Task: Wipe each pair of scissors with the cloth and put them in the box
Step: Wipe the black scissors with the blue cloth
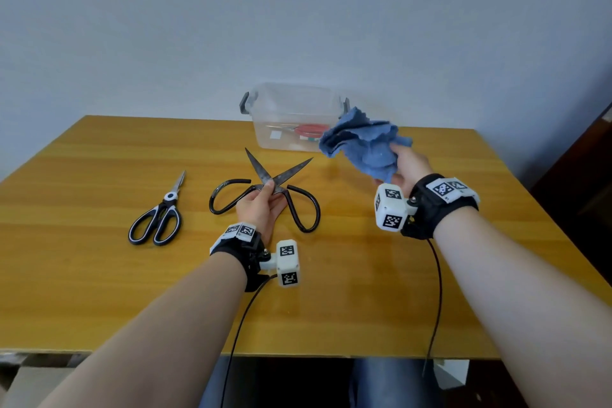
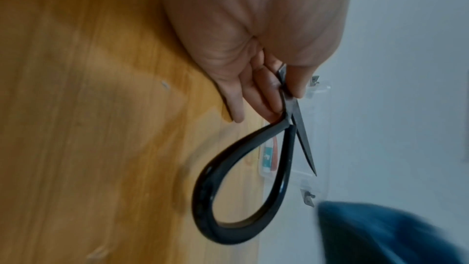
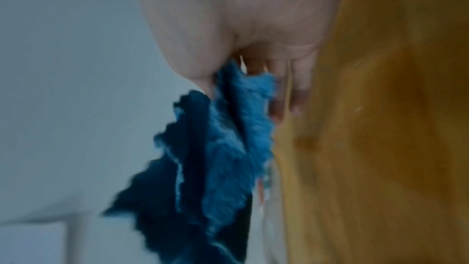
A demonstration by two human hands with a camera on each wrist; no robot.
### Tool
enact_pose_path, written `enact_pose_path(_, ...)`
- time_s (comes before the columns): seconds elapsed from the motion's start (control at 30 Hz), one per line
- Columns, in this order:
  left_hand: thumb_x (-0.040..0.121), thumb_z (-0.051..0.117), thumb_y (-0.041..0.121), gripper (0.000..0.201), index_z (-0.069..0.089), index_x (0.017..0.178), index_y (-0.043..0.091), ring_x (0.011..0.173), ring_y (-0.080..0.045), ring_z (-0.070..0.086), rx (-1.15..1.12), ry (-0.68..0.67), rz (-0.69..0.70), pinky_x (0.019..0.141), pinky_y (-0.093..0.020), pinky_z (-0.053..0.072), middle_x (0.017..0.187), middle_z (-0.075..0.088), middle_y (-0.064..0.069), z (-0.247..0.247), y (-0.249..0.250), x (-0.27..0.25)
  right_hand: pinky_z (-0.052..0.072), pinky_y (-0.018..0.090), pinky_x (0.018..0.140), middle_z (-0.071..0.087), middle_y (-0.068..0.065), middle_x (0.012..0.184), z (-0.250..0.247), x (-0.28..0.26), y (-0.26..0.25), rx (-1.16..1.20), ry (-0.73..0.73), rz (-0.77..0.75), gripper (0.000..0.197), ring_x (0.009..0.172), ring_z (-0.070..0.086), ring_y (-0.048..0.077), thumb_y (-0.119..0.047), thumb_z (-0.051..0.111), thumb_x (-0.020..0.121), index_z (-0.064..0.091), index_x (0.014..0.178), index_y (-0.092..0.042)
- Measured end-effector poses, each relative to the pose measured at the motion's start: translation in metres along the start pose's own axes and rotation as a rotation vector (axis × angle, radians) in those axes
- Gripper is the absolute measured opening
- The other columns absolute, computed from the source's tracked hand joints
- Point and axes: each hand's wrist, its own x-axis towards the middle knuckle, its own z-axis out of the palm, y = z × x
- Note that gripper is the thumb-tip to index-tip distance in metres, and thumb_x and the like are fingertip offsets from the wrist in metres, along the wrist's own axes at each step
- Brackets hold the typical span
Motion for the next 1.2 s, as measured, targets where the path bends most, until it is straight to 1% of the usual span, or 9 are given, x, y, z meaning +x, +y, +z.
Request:
enact_pose_path(0.2, 0.103, 0.062, 0.009, 0.015, 0.063, 0.095, -0.004, 0.078, -0.021, 0.074, 0.009, -0.004, 0.011, 0.074, -0.030, 0.063, 0.085, 0.070, -0.015, 0.001, 0.000, -0.003, 0.054, 0.046, 0.073, 0.057, 0.018, 0.123, -0.034, -0.001, 0.019, -0.212, 0.325, 0.050, 0.060, 0.093, 0.065, 0.037, -0.014, 0.072, 0.088, 0.039, 0.136, -0.002)
enact_pose_path(0.4, 0.103, 0.061, 0.009, 0.015, 0.062, 0.102, -0.006, 0.079, -0.021, 0.074, 0.020, -0.026, 0.018, 0.074, -0.029, 0.063, 0.088, 0.069, -0.017, 0.001, 0.000, -0.004, 0.048, 0.035, 0.061, 0.067, 0.006, 0.098, -0.022, -0.005, 0.014, -0.192, 0.192, -0.121, 0.030, 0.079, 0.058, 0.024, -0.004, 0.058, 0.095, 0.067, 0.123, -0.008)
enact_pose_path(0.5, 0.103, 0.061, 0.010, 0.017, 0.062, 0.105, -0.007, 0.081, -0.022, 0.073, 0.026, -0.030, 0.016, 0.074, -0.029, 0.063, 0.089, 0.070, -0.017, 0.001, 0.000, -0.004, 0.058, 0.038, 0.062, 0.070, 0.015, 0.111, -0.007, -0.006, 0.018, -0.211, 0.084, -0.190, 0.034, 0.072, 0.062, 0.021, -0.003, 0.055, 0.094, 0.059, 0.124, -0.019)
enact_pose_path(0.6, 0.103, 0.062, 0.010, 0.017, 0.064, 0.104, -0.007, 0.082, -0.023, 0.073, 0.028, -0.026, 0.011, 0.080, -0.033, 0.063, 0.089, 0.070, -0.017, 0.000, -0.001, -0.002, 0.063, 0.048, 0.074, 0.065, 0.010, 0.110, 0.008, -0.006, 0.019, -0.369, 0.002, -0.142, 0.066, 0.072, 0.064, 0.024, -0.002, 0.056, 0.094, 0.036, 0.142, -0.043)
enact_pose_path(0.8, 0.103, 0.061, 0.010, 0.016, 0.064, 0.096, -0.005, 0.078, -0.022, 0.073, 0.042, -0.012, 0.006, 0.089, -0.040, 0.061, 0.083, 0.070, -0.015, 0.002, -0.001, 0.002, 0.045, 0.035, 0.086, 0.045, 0.005, 0.146, 0.026, -0.002, 0.031, -0.518, -0.342, 0.052, 0.062, 0.108, 0.059, 0.026, -0.022, 0.060, 0.101, 0.034, 0.155, -0.039)
enact_pose_path(0.87, 0.103, 0.061, 0.010, 0.016, 0.064, 0.096, -0.005, 0.079, -0.023, 0.072, 0.054, -0.006, 0.010, 0.090, -0.041, 0.060, 0.084, 0.069, -0.016, 0.002, -0.002, 0.003, 0.037, 0.033, 0.082, 0.053, 0.010, 0.131, 0.030, -0.006, 0.033, -0.513, -0.382, 0.069, 0.040, 0.117, 0.058, 0.025, -0.028, 0.060, 0.102, 0.049, 0.141, -0.027)
enact_pose_path(0.97, 0.102, 0.062, 0.010, 0.017, 0.063, 0.097, -0.005, 0.082, -0.024, 0.072, 0.061, -0.001, 0.010, 0.091, -0.041, 0.061, 0.085, 0.070, -0.017, 0.002, -0.002, 0.004, 0.039, 0.027, 0.062, 0.059, 0.002, 0.093, 0.029, -0.005, 0.032, -0.375, -0.251, -0.048, 0.011, 0.078, 0.052, 0.016, -0.025, 0.064, 0.099, 0.064, 0.111, -0.024)
enact_pose_path(1.07, 0.102, 0.062, 0.010, 0.017, 0.063, 0.096, -0.006, 0.082, -0.025, 0.072, 0.070, 0.004, 0.007, 0.091, -0.040, 0.061, 0.085, 0.070, -0.017, 0.001, -0.002, 0.005, 0.051, 0.031, 0.065, 0.066, 0.003, 0.105, 0.021, -0.006, 0.024, -0.132, -0.166, -0.294, 0.028, 0.081, 0.059, 0.017, -0.018, 0.064, 0.098, 0.069, 0.125, -0.021)
enact_pose_path(1.2, 0.102, 0.062, 0.010, 0.017, 0.062, 0.098, -0.006, 0.082, -0.025, 0.072, 0.076, 0.004, 0.009, 0.088, -0.039, 0.061, 0.085, 0.069, -0.017, 0.002, -0.002, 0.004, 0.058, 0.041, 0.067, 0.068, 0.008, 0.102, 0.008, -0.006, 0.022, -0.012, -0.046, -0.333, 0.018, 0.073, 0.064, 0.021, -0.015, 0.060, 0.098, 0.075, 0.105, -0.022)
